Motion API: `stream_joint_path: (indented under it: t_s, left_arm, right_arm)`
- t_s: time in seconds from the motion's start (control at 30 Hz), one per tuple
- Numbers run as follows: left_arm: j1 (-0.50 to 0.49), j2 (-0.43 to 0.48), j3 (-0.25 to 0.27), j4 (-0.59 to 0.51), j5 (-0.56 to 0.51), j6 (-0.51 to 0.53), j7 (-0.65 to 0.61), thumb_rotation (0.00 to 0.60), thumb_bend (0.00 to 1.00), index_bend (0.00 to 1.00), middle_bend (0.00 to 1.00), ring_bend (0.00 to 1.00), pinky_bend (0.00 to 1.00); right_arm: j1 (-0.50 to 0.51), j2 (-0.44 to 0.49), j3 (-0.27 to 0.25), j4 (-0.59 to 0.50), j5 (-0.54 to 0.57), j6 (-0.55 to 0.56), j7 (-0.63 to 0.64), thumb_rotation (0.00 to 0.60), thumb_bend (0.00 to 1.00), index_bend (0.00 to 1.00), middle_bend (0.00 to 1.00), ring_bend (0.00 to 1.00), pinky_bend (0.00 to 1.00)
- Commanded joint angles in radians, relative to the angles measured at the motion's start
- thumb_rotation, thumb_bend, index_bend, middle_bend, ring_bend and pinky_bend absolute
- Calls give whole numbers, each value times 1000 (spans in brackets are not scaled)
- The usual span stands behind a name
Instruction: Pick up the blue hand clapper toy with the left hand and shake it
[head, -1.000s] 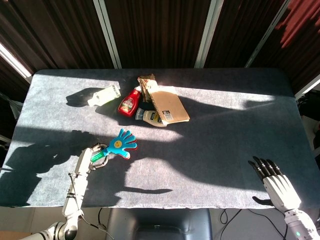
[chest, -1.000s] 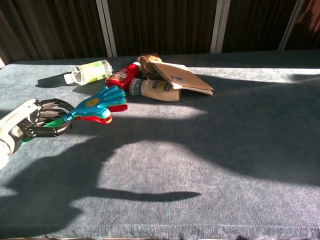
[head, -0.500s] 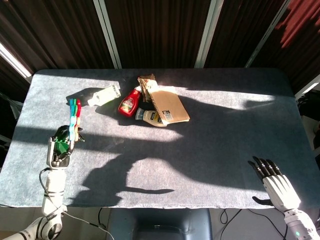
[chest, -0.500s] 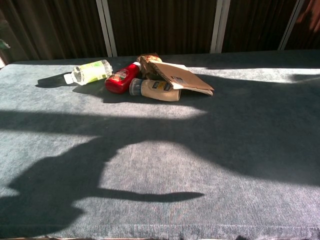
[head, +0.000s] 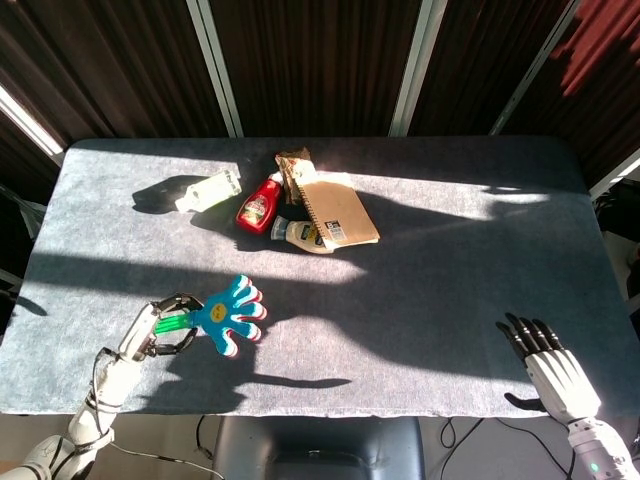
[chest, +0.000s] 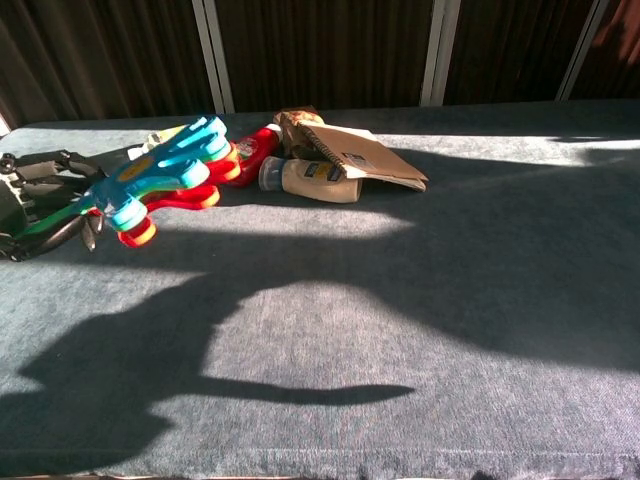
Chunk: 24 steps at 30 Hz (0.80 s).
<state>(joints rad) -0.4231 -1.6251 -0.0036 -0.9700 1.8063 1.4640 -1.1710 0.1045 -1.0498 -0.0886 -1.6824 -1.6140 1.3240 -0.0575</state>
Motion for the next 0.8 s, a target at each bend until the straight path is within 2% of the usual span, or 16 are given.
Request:
stream_joint_path:
  t_s: [0.03, 0.1, 0.17, 0.3, 0.4, 0.47, 0.53, 0.6, 0.8]
  left_arm:
    - [-51, 48, 58, -26, 31, -65, -46, 600, 755, 805, 708, 367, 548]
    - [-64, 79, 54, -83, 8, -48, -179, 600, 758, 805, 707, 367, 548]
    - [-57, 93, 19, -131, -41, 6, -318, 600, 761, 805, 707, 368, 548]
    - [-10, 97, -113, -241, -204, 126, -572, 600, 758, 805, 708, 367, 546]
    - [22, 106, -204, -314, -302, 177, -647, 600, 756, 805, 709, 364, 544]
    - [32, 113, -227, -328, -311, 201, -642, 600, 758, 804, 711, 362, 540]
    - [36, 115, -223, -315, -287, 220, -609, 600, 761, 804, 710, 361, 538]
    - [33, 105, -196, -277, -248, 222, -539, 600, 761, 804, 709, 360, 539]
    - [-13, 56, -32, -104, -103, 87, -279, 600, 752, 804, 710, 360, 540]
  right_arm:
    - [0, 2, -1, -1, -3, 2, 2, 600, 149, 0, 0, 0, 0]
    - [-2, 3, -1, -2, -4, 7, 3, 600, 149, 0, 0, 0, 0]
    - [-3, 3, -1, -2, -6, 10, 4, 600, 149, 0, 0, 0, 0]
    - [-4, 4, -2, -3, -8, 10, 4, 600, 149, 0, 0, 0, 0]
    - [-3, 3, -2, -2, -6, 9, 5, 600, 149, 0, 0, 0, 0]
    - [-3, 3, -2, -1, -6, 8, 5, 600, 149, 0, 0, 0, 0]
    - [-2, 3, -2, -1, -6, 7, 4, 600, 149, 0, 0, 0, 0]
    - [-3, 1, -2, -1, -5, 7, 1, 600, 150, 0, 0, 0, 0]
    - [-3, -2, -3, -1, -4, 4, -5, 600, 149, 0, 0, 0, 0]
